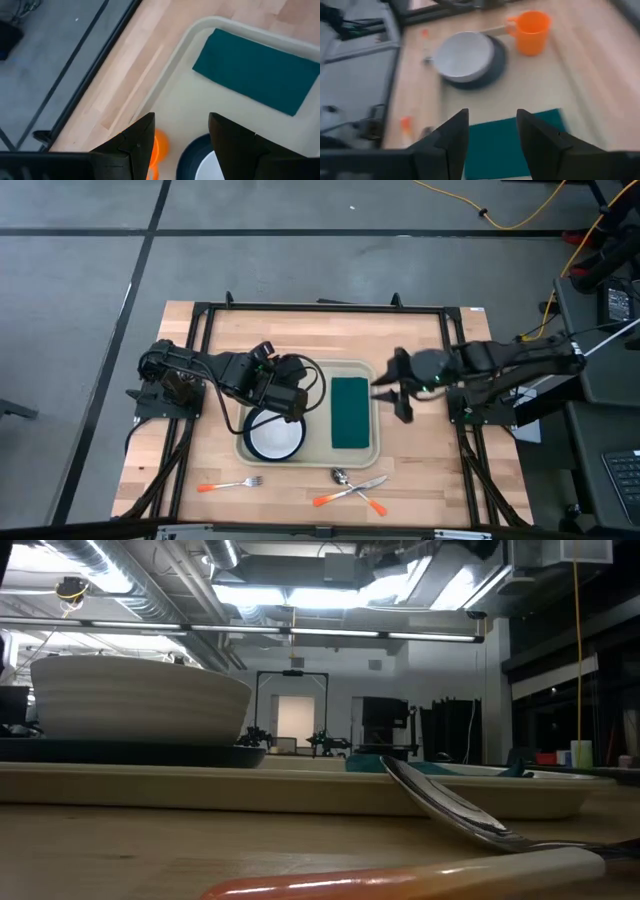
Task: Set up tray
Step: Put the orange knife on the dark green napkin
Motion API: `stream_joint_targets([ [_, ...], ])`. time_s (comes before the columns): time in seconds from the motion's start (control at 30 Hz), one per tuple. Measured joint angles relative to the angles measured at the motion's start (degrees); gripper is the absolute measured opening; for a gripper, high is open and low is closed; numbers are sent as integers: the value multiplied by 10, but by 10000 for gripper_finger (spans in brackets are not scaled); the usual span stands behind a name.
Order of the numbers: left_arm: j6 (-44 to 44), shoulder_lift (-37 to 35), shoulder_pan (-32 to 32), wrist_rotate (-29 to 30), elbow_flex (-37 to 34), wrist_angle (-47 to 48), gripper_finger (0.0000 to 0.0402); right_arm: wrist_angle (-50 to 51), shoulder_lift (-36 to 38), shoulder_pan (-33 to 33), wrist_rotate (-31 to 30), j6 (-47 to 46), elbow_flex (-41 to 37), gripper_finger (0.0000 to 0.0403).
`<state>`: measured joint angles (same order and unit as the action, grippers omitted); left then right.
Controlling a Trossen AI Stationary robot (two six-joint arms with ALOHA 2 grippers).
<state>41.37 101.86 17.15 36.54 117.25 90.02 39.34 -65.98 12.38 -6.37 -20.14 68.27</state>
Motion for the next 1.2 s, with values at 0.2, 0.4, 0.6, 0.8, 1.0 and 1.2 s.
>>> stream_joint_targets([
  [0.2,-63,-1,0,0,0,0,180,-6,-28,100,-73,-158,0,169],
  [0.4,-97,-15,0,20,0,0,180,-20,-105,194,-87,-299,0,168],
  [0.6,-121,-21,2,5,0,-6,180,-80,-188,258,-94,-405,0,168],
  [0.8,-142,-4,20,-93,-9,-100,180,-97,-245,295,-107,-483,0,168],
  [1.0,-149,7,70,-130,-63,-268,180,43,-249,324,-102,-609,0,168],
  [1.2,-63,39,101,-192,-144,-398,180,162,-236,345,-76,-636,0,168],
])
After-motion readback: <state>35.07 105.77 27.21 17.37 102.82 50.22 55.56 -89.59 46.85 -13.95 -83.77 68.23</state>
